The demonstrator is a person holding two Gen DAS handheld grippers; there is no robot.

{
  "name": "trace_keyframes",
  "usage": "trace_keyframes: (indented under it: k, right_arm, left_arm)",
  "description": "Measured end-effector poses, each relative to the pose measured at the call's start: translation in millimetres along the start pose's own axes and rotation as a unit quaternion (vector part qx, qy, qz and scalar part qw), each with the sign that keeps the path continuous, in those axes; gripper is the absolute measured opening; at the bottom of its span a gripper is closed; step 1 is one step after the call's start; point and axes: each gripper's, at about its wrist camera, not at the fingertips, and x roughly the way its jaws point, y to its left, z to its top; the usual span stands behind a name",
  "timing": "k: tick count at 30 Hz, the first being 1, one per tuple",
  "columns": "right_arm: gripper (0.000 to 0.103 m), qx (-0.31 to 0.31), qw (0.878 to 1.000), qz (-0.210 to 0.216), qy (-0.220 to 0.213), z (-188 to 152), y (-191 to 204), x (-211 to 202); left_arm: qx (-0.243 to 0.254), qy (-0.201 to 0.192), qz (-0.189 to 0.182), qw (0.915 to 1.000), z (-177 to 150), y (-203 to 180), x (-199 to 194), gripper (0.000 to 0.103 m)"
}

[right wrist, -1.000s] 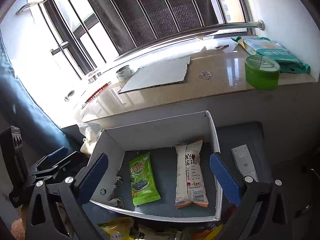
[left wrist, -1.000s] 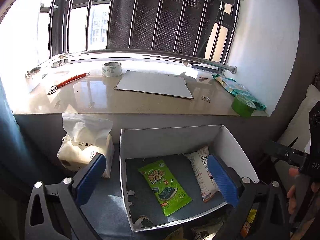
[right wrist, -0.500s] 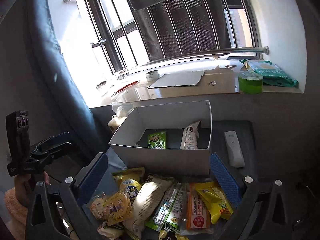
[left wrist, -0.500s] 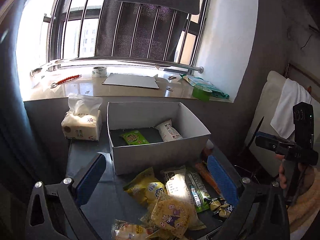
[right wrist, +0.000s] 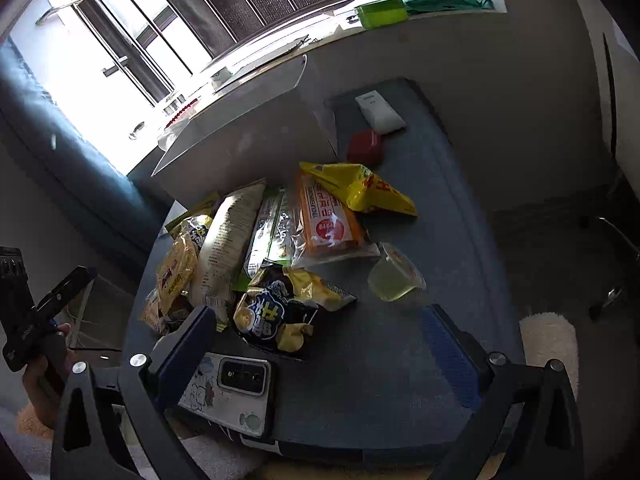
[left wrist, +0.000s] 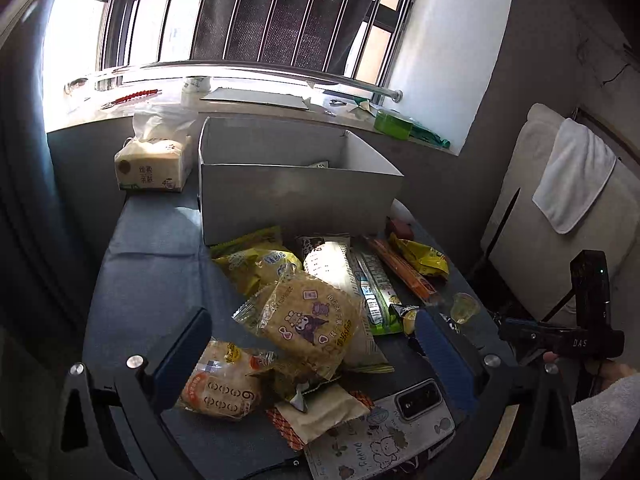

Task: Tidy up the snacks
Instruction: 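Grasp the yellow chip bag with the right gripper while the left grasps the cartoon cracker pack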

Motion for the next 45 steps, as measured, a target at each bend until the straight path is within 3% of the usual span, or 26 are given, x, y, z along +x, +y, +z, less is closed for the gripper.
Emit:
trace_keyframes:
  k: [10, 13, 18, 20, 21, 29, 34, 39, 41, 42, 43, 45]
  right_arm:
    - [0.103, 0.023, 0.998, 0.021, 0.058, 6.1, 17.5, 55.0]
    - [0.103, 0.027, 0.997, -0.008, 0.078, 8.8, 20.0, 71.7]
    - [0.103, 0.039, 0.995, -0.007, 0.089, 10.9, 21.8, 88.6]
    - [0.069, 0.03, 0.996, -0.008, 0.086, 11.1, 24.3, 89.1]
    - [0.058, 0.039, 0.995, 0.004, 0.089, 10.6, 23.1, 89.8]
    - [0.057, 0.021, 0.997, 0.036, 0.069, -10.6, 29.5, 55.3]
    - [0.057, -0.009, 0.998, 0.042, 0.047, -13.6, 40.9, 30.1]
    - [0.057, -0.029, 0.998, 0.044, 0.032, -13.3, 46.9, 12.8]
    - [0.057, -0.031, 0.998, 0.044, 0.028, -9.1, 46.9, 10.6]
    - [0.057, -0.03, 0.998, 0.045, 0.029, -9.8, 46.4, 8.9]
    - [0.057, -0.029, 0.998, 0.045, 0.029, -11.0, 45.7, 7.4]
    - [0.057, -0.028, 0.998, 0.045, 0.031, -9.6, 46.7, 11.9]
  left_arm:
    - [0.0, 0.011, 0.007, 0.9999, -3.8, 2.5, 2.5, 0.103]
    - [0.002, 0.016, 0.01, 0.9998, -7.2, 5.1, 3.8, 0.103]
    - [0.003, 0.026, 0.014, 0.9996, -9.6, 8.1, 9.7, 0.103]
    - [0.002, 0.029, 0.009, 0.9995, -9.7, 9.2, 13.0, 0.103]
    - [0.001, 0.032, 0.006, 0.9995, -9.5, 9.3, 14.5, 0.103]
    - [0.017, 0.067, -0.026, 0.9972, -4.7, 5.8, 48.8, 0.103]
    - [0.076, 0.107, -0.026, 0.991, 5.8, 0.2, 90.7, 0.103]
    - [0.091, 0.142, -0.02, 0.9855, 7.5, 6.4, 120.7, 0.102]
    - [0.087, 0.152, -0.025, 0.9842, 5.4, 8.9, 126.3, 0.097]
    - [0.08, 0.152, -0.031, 0.9846, 4.3, 10.8, 126.4, 0.09]
    - [0.069, 0.152, -0.039, 0.9852, 4.0, 12.9, 125.3, 0.077]
    - [0.056, 0.14, -0.047, 0.9875, 4.4, 15.8, 118.4, 0.076]
